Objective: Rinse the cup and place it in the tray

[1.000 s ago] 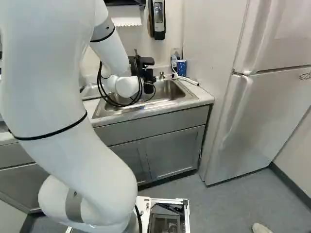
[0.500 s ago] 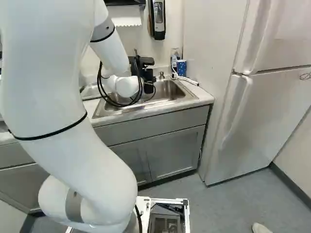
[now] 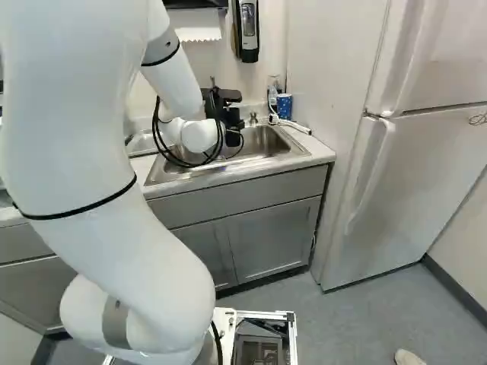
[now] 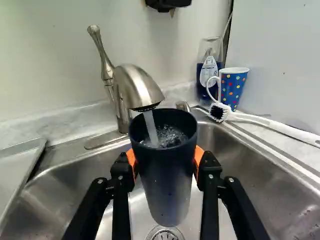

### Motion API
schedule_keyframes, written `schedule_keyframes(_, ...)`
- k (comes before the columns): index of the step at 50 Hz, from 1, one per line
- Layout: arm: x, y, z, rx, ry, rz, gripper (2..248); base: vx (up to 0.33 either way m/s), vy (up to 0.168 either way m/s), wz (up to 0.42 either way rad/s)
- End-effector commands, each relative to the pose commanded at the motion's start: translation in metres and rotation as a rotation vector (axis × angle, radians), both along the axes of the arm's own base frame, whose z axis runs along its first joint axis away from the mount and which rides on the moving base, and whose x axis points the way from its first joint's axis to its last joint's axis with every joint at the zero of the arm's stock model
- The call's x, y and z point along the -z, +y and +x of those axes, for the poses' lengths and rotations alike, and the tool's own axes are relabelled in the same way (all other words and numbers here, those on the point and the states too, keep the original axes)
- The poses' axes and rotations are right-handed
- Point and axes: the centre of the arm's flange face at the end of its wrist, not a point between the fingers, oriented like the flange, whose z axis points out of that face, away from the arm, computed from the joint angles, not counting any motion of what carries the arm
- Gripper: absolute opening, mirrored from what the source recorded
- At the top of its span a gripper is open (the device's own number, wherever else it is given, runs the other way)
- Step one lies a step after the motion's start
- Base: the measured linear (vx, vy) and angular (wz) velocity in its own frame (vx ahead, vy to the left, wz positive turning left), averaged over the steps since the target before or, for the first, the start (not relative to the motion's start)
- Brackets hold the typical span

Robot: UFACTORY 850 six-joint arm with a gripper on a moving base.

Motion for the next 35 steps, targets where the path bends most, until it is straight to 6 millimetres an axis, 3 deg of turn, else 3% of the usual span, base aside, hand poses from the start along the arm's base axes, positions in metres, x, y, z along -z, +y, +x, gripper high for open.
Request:
schedule_keyframes(21, 0.000, 0.001, 0.000, -0.003, 0.000, 0.000, 125, 0.000, 0.000, 0.000)
schedule_keyframes(35, 0.000, 0.017, -0.001, -0.033, 0.000, 0.000, 125, 0.000, 0.000, 0.000)
